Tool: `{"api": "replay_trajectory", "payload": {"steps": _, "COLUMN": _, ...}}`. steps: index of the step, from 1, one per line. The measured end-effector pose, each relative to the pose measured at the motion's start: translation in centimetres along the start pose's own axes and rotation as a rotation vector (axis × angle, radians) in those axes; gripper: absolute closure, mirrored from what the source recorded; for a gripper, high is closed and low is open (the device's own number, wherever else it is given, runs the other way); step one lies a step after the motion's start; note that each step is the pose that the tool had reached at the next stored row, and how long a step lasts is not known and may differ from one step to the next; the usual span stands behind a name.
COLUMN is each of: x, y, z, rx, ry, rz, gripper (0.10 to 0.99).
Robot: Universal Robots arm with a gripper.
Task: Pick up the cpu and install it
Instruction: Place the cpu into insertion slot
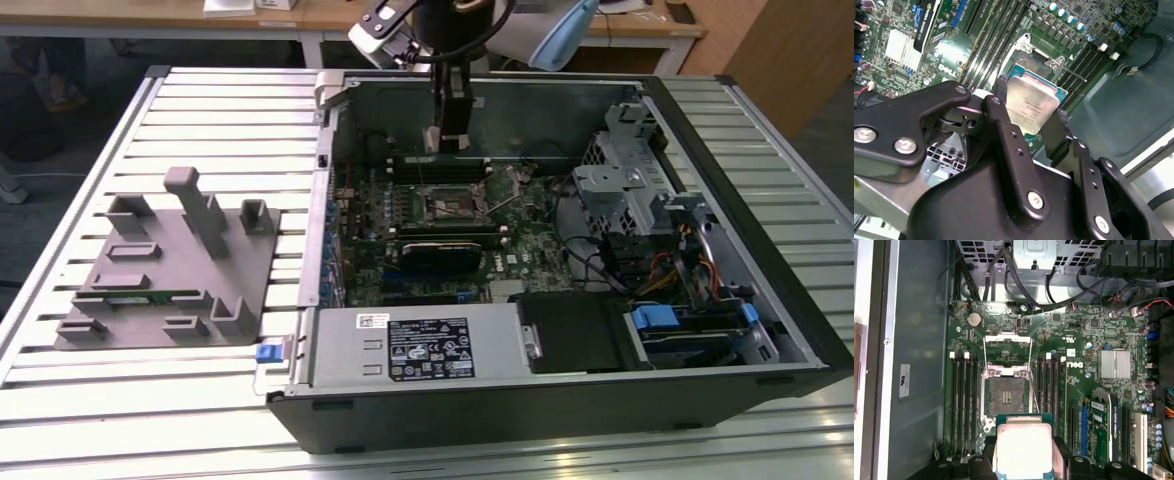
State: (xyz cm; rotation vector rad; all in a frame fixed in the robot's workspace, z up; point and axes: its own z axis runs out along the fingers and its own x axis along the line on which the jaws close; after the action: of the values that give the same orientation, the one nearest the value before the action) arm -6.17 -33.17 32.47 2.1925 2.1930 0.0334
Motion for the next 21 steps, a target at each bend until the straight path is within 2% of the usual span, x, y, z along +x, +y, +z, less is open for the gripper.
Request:
{"api": "replay_trajectory", "payload": {"steps": 7, "x": 0.21, "y": 0.19, "z": 1.17, "rx": 0.000, "ry": -0.0006, "rz": 0.013, "gripper": 0.561}}
{"api": "replay_trajectory", "payload": {"steps": 11, "x": 0.35, "y": 0.93, "z": 1.94, "rx": 0.000, "ry": -0.0005, "rz": 0.012, "gripper": 0.561}}
{"api": "replay_trajectory", "payload": {"steps": 13, "x": 0.38, "y": 1.06, "z": 2.23, "rx": 0.000, "ry": -0.0006, "rz": 0.012, "gripper": 0.561}}
{"api": "replay_trajectory", "payload": {"steps": 21, "x": 0.48, "y": 1.22, "z": 2.85, "rx": 0.000, "ry": -0.0006, "rz": 0.012, "gripper": 0.561}}
